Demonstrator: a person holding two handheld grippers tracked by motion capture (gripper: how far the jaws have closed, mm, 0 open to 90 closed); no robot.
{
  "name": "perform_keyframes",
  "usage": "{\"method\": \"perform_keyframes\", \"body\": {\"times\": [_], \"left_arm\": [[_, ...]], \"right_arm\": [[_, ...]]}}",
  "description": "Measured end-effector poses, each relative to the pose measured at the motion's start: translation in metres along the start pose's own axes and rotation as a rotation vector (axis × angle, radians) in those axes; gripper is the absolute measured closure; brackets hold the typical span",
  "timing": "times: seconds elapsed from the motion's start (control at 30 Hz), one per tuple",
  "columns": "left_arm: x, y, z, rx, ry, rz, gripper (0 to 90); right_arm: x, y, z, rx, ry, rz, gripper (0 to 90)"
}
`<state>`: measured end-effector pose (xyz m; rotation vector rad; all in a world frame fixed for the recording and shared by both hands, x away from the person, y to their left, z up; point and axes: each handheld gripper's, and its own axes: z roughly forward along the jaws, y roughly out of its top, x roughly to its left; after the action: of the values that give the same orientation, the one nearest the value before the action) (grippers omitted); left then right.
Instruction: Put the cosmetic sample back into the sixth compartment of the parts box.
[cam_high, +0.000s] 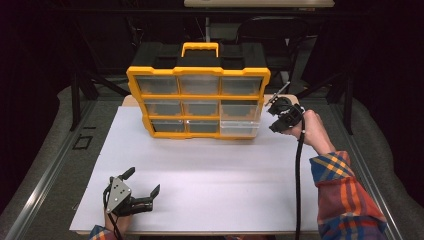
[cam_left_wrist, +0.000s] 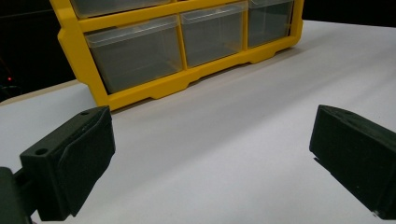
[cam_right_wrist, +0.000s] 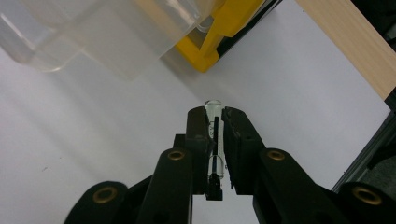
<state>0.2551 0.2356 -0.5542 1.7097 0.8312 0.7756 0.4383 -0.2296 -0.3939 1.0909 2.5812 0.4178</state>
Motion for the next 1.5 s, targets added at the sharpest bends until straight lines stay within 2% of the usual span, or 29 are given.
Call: {"method": "perform_keyframes", "body": {"times": [0.17,0.2,0.23,0.37,0.77,0.83,0.97,1.1,1.23,1.5], "left_arm": [[0.000,0.000,0.000,-0.001,0.001,0.001,0.1],[0.000,0.000,0.000,-0.001,0.002,0.000,0.1],[0.000,0.000,0.000,-0.001,0.001,0.001,0.1],[0.000,0.000,0.000,-0.001,0.001,0.001,0.1],[0.000,0.000,0.000,-0.003,0.002,0.001,0.1],[0.000,0.000,0.000,-0.002,0.000,0.004,0.1],[0.000,0.000,-0.001,-0.009,0.003,-0.004,0.0],[0.000,0.000,-0.001,-0.005,0.000,0.001,0.0],[0.000,0.000,-0.001,-0.011,0.002,-0.004,0.0],[0.001,0.001,-0.001,-0.010,0.003,-0.003,0.0]], "right_arm": [[-0.002,0.007,-0.008,-0.003,-0.006,-0.021,80.7],[0.000,0.008,-0.009,0.001,-0.007,-0.002,80.7],[-0.001,0.009,-0.011,0.005,-0.007,-0.021,80.7],[-0.001,0.014,-0.017,-0.009,-0.014,-0.027,80.6],[-0.001,0.024,-0.035,-0.004,-0.034,-0.023,80.6],[-0.002,0.026,-0.036,-0.016,-0.035,-0.039,80.6],[-0.002,0.030,-0.042,0.004,-0.041,-0.047,80.6],[-0.001,0.035,-0.045,-0.014,-0.050,-0.052,80.7],[0.000,0.042,-0.052,-0.003,-0.054,-0.066,80.6],[0.009,0.055,-0.064,-0.038,-0.068,-0.087,80.7]]}}
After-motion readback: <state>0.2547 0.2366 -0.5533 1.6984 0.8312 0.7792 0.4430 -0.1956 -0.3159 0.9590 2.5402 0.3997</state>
